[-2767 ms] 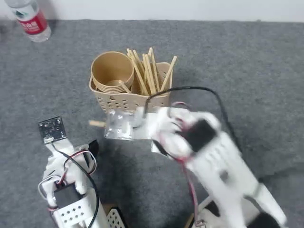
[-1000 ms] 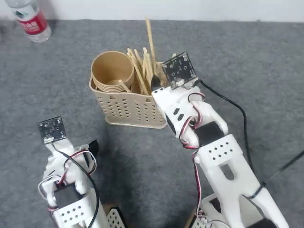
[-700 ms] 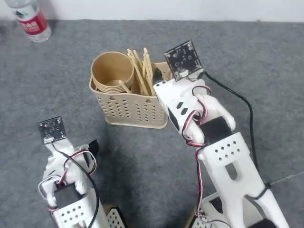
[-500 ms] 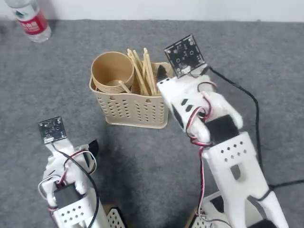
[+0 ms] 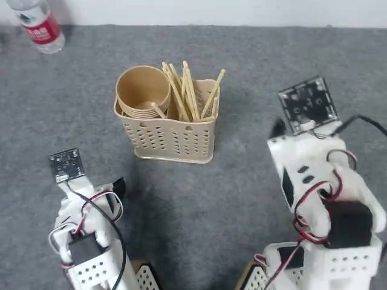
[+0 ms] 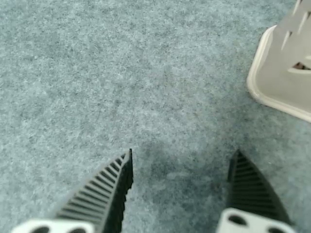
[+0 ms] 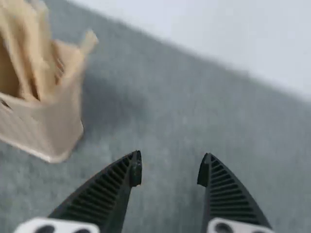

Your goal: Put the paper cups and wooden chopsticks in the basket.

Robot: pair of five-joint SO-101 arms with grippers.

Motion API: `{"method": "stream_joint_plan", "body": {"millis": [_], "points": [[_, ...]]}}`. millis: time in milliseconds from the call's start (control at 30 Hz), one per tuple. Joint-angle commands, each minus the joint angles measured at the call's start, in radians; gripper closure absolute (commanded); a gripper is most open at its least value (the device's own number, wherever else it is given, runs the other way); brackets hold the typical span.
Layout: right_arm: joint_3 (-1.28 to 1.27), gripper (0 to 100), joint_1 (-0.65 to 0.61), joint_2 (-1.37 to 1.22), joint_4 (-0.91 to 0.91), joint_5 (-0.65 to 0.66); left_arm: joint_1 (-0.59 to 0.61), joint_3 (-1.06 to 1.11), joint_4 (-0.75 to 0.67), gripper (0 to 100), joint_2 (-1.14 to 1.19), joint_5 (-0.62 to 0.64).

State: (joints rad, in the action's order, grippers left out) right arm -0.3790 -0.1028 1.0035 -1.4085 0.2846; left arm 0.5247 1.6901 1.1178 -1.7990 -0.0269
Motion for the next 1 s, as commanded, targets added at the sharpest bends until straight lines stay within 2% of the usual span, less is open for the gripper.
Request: {"method": "stream_joint_plan", "body": {"millis": [0, 100, 133, 200, 267, 433, 633, 767, 967], "points": [[-0.133, 80.1, 0.068, 0.073, -0.015, -0.092, -0.041, -0.007, -0.018, 70, -0.015, -0.034], [-0.264, 80.1, 0.065, 0.153, -0.015, -0.157, -0.166, -0.007, 0.086, 70, -0.018, -0.166], [-0.298, 80.1, 0.067, 0.186, -0.015, -0.167, -0.17, -0.007, 0.147, 70, -0.018, -0.203], [-0.348, 80.1, 0.074, 0.26, -0.015, -0.153, -0.144, -0.007, 0.137, 70, -0.017, -0.227], [-0.396, 80.1, 0.074, 0.341, -0.016, -0.115, -0.12, -0.007, 0.152, 70, -0.021, -0.212], [-0.519, 80.1, 0.076, 0.512, 0.031, -0.077, -0.181, -0.007, 0.146, 70, -0.021, -0.12], [-0.81, 80.1, 0.193, 0.607, 0.242, -0.084, -0.358, -0.007, 0.144, 70, -0.021, -0.029], [-0.988, 80.1, 0.208, 0.633, 0.343, -0.189, -0.411, -0.007, 0.144, 70, -0.021, 0.028], [-1.03, 80.1, 0.205, 0.694, 0.354, -0.278, -0.41, -0.007, 0.144, 70, -0.021, 0.032]]}}
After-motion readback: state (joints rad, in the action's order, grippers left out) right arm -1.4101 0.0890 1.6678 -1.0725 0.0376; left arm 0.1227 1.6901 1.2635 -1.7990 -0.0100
